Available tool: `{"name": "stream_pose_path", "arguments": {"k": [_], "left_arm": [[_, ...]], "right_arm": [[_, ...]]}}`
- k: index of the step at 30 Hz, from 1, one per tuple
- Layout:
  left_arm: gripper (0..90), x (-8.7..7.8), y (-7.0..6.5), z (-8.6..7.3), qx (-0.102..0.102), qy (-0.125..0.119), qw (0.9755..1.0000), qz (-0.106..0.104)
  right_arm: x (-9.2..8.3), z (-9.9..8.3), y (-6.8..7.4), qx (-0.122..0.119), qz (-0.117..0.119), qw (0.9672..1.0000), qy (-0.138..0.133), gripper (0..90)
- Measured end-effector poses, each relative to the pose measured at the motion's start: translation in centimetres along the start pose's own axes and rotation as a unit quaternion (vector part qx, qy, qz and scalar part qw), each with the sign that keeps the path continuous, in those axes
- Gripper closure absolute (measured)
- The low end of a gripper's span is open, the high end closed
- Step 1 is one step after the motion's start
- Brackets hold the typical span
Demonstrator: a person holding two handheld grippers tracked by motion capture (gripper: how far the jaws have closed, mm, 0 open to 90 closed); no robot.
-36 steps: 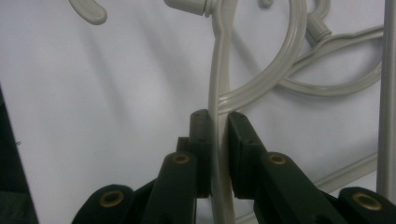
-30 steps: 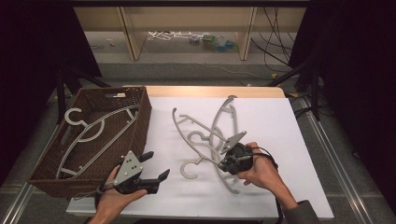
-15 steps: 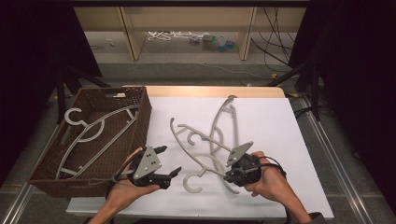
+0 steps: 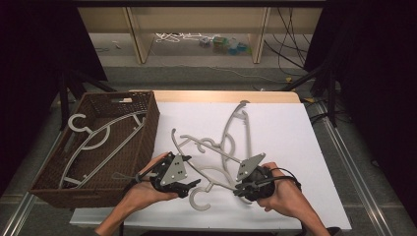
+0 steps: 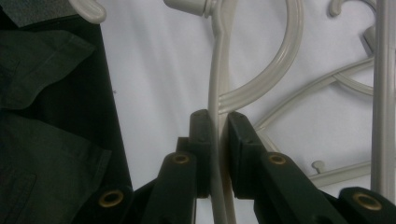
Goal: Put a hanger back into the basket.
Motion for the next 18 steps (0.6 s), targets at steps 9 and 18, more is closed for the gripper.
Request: {"name": "stream_pose_path", "arguments": {"k": [9,18], "left_arm": [[33.7,0.9,0.0,-0.2,0.071,0.048,0.9963,0.000],[45.8,1.9,-0.9,-0.2,0.119,0.058,0.9911,-0.012]], "right_arm": [[0.0,0.3,0.5,-0.014,0.008,0.9999,0.001,81.9],[0.1,0.5,0.7,-0.026,0.014,0.9996,-0.002,81.9]]}}
Point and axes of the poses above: each handheld gripper's, and its own axes: x roughly forward along the jaws, z roughly out of its top, y roughly to its left, the point moved 4 cm from there along x, roughly forward along the jaws, and after that the axes turned 6 degrees about y, right-handed, at the moved point
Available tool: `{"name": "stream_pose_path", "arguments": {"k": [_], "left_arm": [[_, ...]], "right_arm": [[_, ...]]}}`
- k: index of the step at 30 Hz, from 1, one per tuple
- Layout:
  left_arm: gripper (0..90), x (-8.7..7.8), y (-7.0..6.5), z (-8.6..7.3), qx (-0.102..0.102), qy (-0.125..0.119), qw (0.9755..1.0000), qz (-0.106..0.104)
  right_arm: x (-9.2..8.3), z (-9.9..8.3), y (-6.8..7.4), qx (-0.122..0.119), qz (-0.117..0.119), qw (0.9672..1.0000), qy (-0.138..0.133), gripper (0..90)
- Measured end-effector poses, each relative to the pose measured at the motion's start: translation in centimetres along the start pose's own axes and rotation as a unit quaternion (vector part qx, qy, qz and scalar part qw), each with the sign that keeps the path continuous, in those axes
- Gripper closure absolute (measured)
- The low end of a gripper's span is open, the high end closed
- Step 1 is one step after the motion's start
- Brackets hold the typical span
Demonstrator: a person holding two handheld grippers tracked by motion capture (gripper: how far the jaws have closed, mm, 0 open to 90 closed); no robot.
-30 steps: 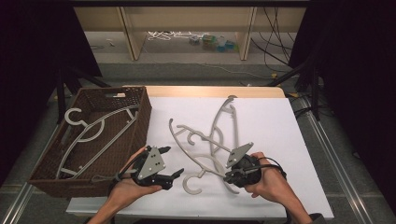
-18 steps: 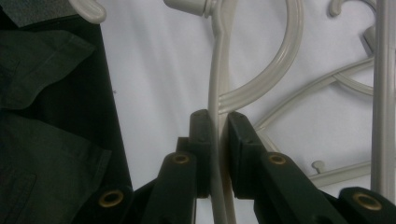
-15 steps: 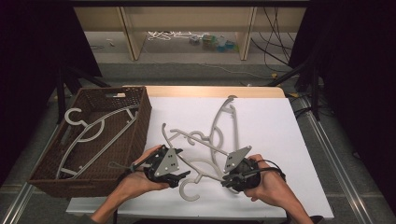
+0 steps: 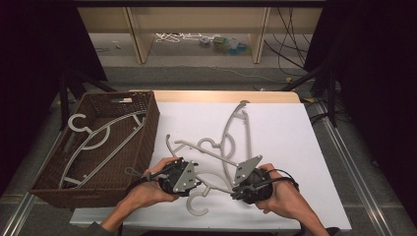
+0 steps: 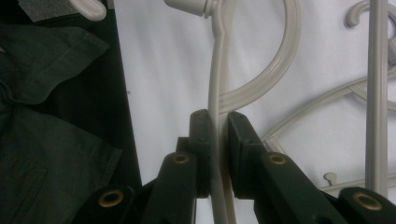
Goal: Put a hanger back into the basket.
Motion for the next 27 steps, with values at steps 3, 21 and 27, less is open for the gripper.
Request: {"name": "stream_pose_path", "arguments": {"k": [3,21,27], "left_arm": [[53.1,0.2,-0.2,0.1,0.021,0.001,0.9998,-0.008],[75.5,-1.3,-0.8,0.9,0.094,-0.016,0.9943,-0.048],[78.2,-1.5,-0.9,1.2,0.075,-0.022,0.9946,-0.068]], "right_arm": [[-0.1,0.0,0.2,-0.001,0.005,1.0000,0.001,81.9],[-2.0,-0.3,-0.8,-0.049,-0.005,0.9981,-0.038,79.0],[-2.6,-0.7,-1.4,-0.053,-0.011,0.9969,-0.057,75.2]]}}
Point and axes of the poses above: each handheld gripper's, and its own axes: x roughly forward along the jaws, z roughly out of its top, y roughly to its left, the point moved 4 cm from there along x, roughly forward along the jaws, and after that the axes turned 6 degrees about y, right-handed, at the moved point
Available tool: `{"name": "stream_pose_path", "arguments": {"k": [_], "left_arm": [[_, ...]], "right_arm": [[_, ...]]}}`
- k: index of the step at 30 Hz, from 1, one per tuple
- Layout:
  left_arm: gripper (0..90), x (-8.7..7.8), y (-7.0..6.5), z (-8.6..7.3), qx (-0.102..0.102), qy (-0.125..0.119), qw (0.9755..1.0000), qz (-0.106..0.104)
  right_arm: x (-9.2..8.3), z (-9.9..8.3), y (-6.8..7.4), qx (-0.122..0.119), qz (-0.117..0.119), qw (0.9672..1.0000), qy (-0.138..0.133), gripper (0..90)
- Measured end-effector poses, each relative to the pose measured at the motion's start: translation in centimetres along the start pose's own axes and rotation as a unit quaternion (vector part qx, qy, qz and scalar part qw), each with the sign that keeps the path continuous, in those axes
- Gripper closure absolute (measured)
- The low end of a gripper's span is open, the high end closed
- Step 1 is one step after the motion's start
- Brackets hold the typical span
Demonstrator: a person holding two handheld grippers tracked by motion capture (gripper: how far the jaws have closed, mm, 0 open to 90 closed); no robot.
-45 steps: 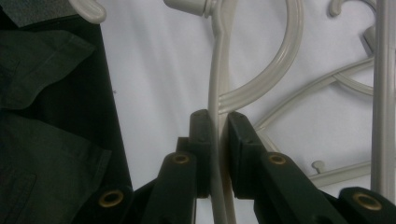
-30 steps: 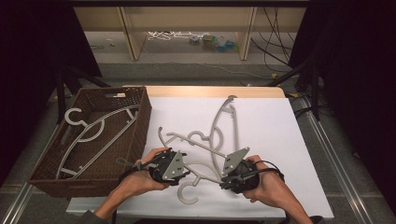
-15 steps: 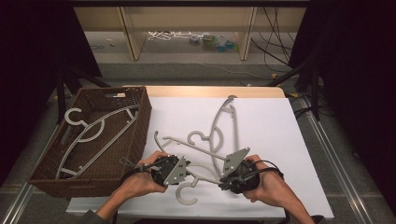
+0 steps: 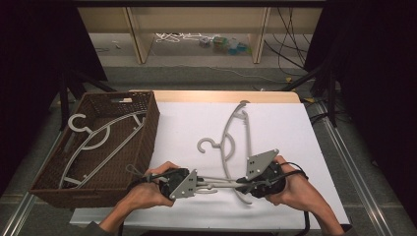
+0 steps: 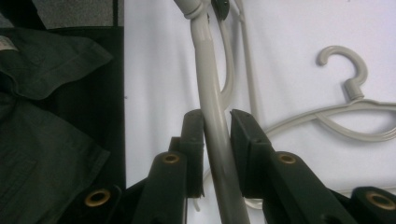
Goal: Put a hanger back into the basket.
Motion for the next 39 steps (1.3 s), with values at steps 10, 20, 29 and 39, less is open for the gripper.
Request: {"name": "stream_pose_path", "arguments": {"k": [10,20,29,39], "left_arm": [[79.3,-0.8,0.9,-0.1,-0.094,0.018,0.9954,-0.004],[79.3,-2.0,3.2,-1.6,-0.229,-0.003,0.9734,0.004],[79.3,-3.1,5.7,-3.1,-0.324,-0.039,0.9450,0.012],[79.3,-5.5,6.9,-3.2,-0.375,-0.088,0.9227,0.000]], "right_arm": [[-0.8,0.0,-1.6,0.058,-0.077,0.9950,-0.029,48.6],[-2.7,0.1,-2.9,0.156,-0.132,0.9720,-0.117,27.9],[-2.0,0.1,-2.9,0.186,-0.144,0.9608,-0.147,26.2],[0.1,-1.6,-2.7,0.205,-0.146,0.9590,-0.130,25.7]]}}
Point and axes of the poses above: each handheld gripper's, and its own axes: x roughly forward along the jaws, z roughly out of its top, y roughly to its left, the point moved 4 cm from there along x, roughly forward along the jaws, and after that the axes turned 6 degrees about y, right-handed, at the moved point
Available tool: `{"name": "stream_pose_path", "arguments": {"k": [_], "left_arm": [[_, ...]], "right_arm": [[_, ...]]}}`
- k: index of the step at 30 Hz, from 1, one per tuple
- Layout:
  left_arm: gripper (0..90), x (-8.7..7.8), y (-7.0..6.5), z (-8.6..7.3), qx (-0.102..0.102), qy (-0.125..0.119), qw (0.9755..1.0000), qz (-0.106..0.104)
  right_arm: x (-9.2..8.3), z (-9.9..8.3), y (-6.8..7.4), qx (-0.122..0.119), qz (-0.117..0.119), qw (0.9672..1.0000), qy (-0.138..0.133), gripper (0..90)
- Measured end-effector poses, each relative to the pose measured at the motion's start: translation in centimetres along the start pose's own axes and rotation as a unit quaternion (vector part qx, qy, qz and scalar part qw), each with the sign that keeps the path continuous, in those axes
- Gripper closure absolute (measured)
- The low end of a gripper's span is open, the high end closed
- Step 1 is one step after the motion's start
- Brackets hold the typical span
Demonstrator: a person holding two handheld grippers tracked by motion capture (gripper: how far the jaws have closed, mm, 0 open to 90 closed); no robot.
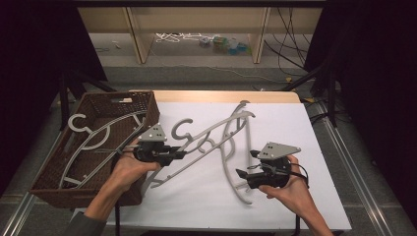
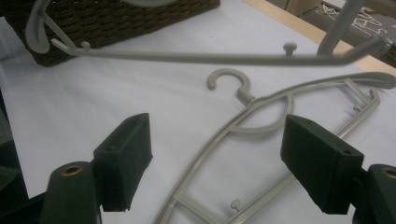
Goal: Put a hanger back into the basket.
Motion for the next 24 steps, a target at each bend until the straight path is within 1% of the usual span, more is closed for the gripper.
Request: {"name": "stream_pose_path", "arguments": {"k": [1,3,4,5,6,7,8,9,10,11,12,13,14,15,16,17,18,19,20,21,22,23,24], "left_arm": [[79.3,-0.4,0.0,0.2,-0.001,-0.004,1.0000,-0.005],[79.3,-1.0,-0.2,0.5,-0.009,-0.010,0.9999,-0.007],[79.3,-1.6,-0.5,0.9,-0.012,-0.015,0.9997,-0.016],[79.3,-2.0,-0.6,1.2,-0.011,-0.017,0.9996,-0.019],[79.3,-2.0,-0.6,1.2,-0.011,-0.017,0.9996,-0.019],[79.3,-2.8,-0.6,1.7,-0.009,-0.021,0.9997,-0.012],[79.3,-3.1,-0.5,1.9,-0.011,-0.022,0.9996,-0.011],[79.3,-3.5,-0.4,2.2,-0.010,-0.023,0.9997,-0.008],[79.3,-3.5,-0.4,2.2,-0.010,-0.023,0.9997,-0.008],[79.3,-4.3,-0.3,2.7,-0.012,-0.027,0.9995,-0.011],[79.3,-4.7,-0.2,2.9,-0.015,-0.028,0.9995,-0.006],[79.3,-5.1,-0.1,3.2,-0.011,-0.027,0.9996,-0.004],[79.3,-5.5,0.0,3.5,-0.014,-0.029,0.9995,-0.002],[79.3,-5.9,0.1,3.8,-0.014,-0.030,0.9994,-0.004],[79.3,-5.9,0.1,3.8,-0.014,-0.030,0.9994,-0.004],[79.3,-6.3,0.1,4.0,-0.018,-0.034,0.9992,-0.007],[79.3,-7.3,0.4,4.6,-0.023,-0.042,0.9988,-0.010],[79.3,-7.8,0.6,4.9,-0.022,-0.045,0.9987,-0.009],[79.3,-7.8,0.6,4.9,-0.022,-0.045,0.9987,-0.009],[79.3,-8.4,0.7,5.1,-0.025,-0.042,0.9988,-0.001],[79.3,-9.4,1.1,5.6,-0.025,-0.049,0.9985,0.003],[79.3,-9.8,1.3,5.7,-0.031,-0.056,0.9980,0.003],[79.3,-10.3,1.5,5.8,-0.034,-0.055,0.9979,0.007]], "right_arm": [[0.1,-0.1,0.1,0.004,0.003,1.0000,0.001,25.7],[0.2,-0.3,0.1,0.005,0.000,1.0000,0.003,25.7],[0.2,-0.4,0.2,0.008,0.004,0.9999,0.006,25.7],[0.3,-0.5,0.3,0.009,0.004,0.9999,0.006,25.7],[0.3,-0.6,0.3,0.009,0.004,0.9999,0.005,25.7],[0.4,-0.7,0.2,0.008,0.004,0.9999,0.006,25.6],[0.4,-0.8,0.3,0.010,0.008,0.9999,0.008,25.5],[0.5,-0.8,0.4,0.008,0.007,0.9999,0.006,25.5],[0.5,-0.8,0.4,0.008,0.007,0.9999,0.006,25.5],[0.6,-1.0,0.5,0.006,0.010,0.9999,0.008,25.1],[0.7,-1.0,0.5,0.006,0.010,0.9999,0.008,25.0],[0.7,-1.1,0.5,0.004,0.011,0.9999,0.010,25.0],[0.8,-1.2,0.5,0.007,0.012,0.9998,0.013,25.0],[0.9,-1.3,0.5,0.008,0.010,0.9998,0.012,25.0],[0.9,-1.3,0.5,0.008,0.010,0.9998,0.012,25.0],[0.9,-1.3,0.5,0.008,0.010,0.9999,0.011,25.0],[1.0,-1.4,0.5,0.005,0.011,0.9998,0.014,25.0],[1.0,-1.5,0.5,0.007,0.013,0.9998,0.017,25.0],[1.0,-1.5,0.5,0.007,0.014,0.9997,0.017,25.0],[1.0,-1.5,0.5,0.007,0.014,0.9997,0.017,25.0],[0.9,-1.6,0.5,0.010,0.015,0.9996,0.019,25.0],[0.9,-1.6,0.5,0.011,0.014,0.9997,0.019,25.0],[1.0,-1.6,0.4,0.007,0.014,0.9997,0.017,25.1]]}}
Point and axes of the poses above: each handheld gripper's, and its own axes: x roughly forward along the jaws, z roughly out of its top, y roughly to its left, the point moved 4 cm from there along x, roughly forward along the jaws, and after that the axes turned 6 degrees about y, right-handed, at the moved point
